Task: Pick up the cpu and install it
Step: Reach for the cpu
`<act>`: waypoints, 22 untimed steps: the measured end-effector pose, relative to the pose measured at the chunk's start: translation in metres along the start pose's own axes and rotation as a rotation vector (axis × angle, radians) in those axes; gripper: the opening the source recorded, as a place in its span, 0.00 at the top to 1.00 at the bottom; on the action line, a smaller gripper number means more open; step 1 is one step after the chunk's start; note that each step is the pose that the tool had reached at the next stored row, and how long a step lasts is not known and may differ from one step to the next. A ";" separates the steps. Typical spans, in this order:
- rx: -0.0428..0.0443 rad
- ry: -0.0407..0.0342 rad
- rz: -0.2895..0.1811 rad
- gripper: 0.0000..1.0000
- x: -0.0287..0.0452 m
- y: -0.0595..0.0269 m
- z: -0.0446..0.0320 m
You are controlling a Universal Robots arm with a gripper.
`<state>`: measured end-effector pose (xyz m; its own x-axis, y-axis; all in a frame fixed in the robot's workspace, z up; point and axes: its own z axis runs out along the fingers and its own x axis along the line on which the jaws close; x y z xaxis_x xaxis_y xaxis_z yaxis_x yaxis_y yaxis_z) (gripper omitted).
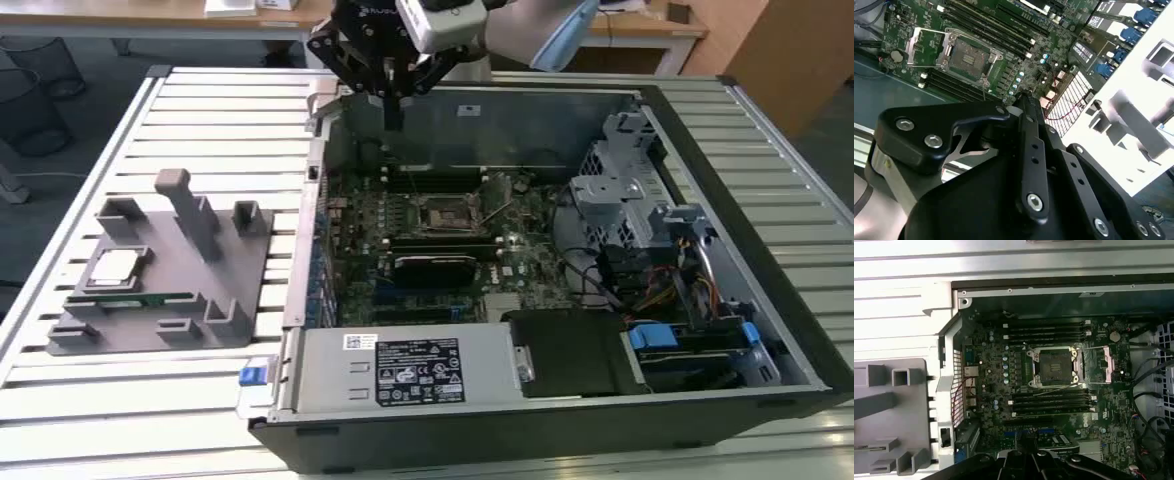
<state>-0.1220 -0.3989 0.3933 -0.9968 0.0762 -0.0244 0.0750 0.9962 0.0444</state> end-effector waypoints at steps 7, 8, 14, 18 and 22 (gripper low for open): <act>0.0000 0.0000 0.000 0.90 0.0049 -0.0004 -0.0001; 0.0000 0.0000 0.000 0.90 0.0060 -0.0005 -0.0002; 0.0000 0.0000 0.000 0.90 0.0124 -0.0009 -0.0001; -0.0001 0.0000 0.000 0.90 0.0176 -0.0011 -0.0001; 0.0000 0.0002 0.000 0.90 0.0227 -0.0011 -0.0001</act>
<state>-0.1447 -0.3984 0.3928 -0.9968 0.0762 -0.0243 0.0750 0.9962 0.0444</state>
